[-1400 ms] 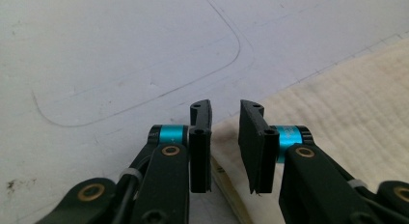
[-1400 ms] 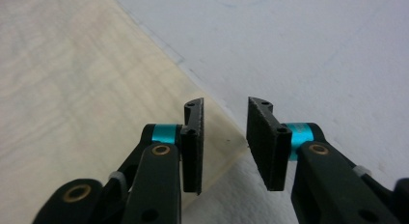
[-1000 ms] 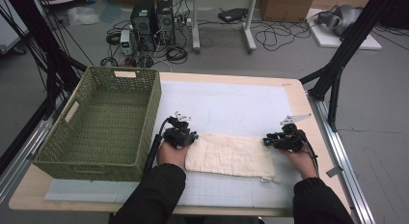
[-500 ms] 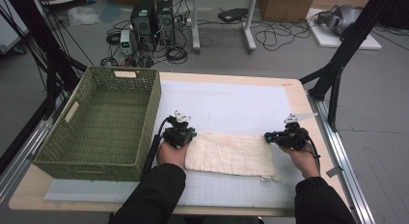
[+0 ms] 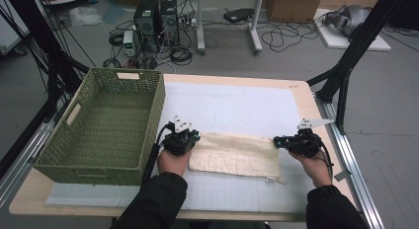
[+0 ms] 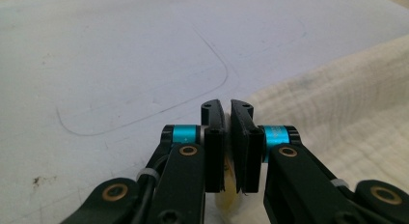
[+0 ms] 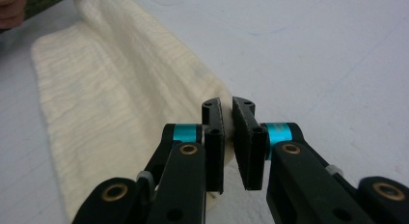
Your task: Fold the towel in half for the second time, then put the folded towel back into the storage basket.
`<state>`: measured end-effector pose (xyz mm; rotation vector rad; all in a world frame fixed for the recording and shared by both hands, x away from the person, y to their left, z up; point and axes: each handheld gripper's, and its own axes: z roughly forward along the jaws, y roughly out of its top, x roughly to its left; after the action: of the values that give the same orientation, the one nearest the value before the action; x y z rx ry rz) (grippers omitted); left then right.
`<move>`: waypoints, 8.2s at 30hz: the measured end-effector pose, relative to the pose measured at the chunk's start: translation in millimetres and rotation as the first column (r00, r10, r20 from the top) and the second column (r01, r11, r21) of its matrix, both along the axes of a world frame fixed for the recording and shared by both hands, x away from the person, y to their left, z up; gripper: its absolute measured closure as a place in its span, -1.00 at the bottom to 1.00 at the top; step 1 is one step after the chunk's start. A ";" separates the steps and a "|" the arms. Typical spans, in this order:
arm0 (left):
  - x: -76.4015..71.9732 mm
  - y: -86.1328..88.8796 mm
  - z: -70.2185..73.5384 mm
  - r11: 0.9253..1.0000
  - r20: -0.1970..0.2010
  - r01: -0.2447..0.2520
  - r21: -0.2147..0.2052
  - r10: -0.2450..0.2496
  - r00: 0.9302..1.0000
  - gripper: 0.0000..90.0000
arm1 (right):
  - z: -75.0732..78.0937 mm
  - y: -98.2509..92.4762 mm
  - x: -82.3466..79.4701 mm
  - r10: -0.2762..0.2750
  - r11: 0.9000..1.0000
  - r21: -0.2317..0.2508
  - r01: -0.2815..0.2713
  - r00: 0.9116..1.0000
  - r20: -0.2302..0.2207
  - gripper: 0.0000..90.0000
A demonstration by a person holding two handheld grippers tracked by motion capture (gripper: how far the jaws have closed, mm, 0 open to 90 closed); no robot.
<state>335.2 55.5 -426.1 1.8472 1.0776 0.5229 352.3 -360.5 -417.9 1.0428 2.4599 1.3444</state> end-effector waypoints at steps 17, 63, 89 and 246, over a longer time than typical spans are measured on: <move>-55.9 7.1 -9.5 0.994 -0.012 0.105 -0.003 -0.105 0.994 0.83 | -12.9 -2.6 -58.1 0.093 0.996 0.000 -0.093 0.996 -0.012 0.84; -60.4 5.3 -11.5 0.972 -0.124 0.213 0.098 -0.200 0.972 0.64 | -18.3 17.6 -76.1 0.203 0.973 -0.112 -0.203 0.979 -0.015 0.62; -48.5 -1.7 3.6 0.975 -0.057 0.210 0.067 -0.206 0.977 0.65 | -0.9 32.8 -64.4 0.175 0.983 -0.062 -0.170 0.981 0.079 0.50; -5.3 -92.0 8.4 0.776 -0.140 0.612 0.154 -0.596 0.791 -0.02 | -25.7 32.7 -58.5 0.041 0.990 -0.136 -0.039 0.999 0.008 0.22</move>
<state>330.0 -36.5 -417.6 2.2639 0.4273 0.1636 293.8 -327.8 -443.7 0.9575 2.5362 1.1712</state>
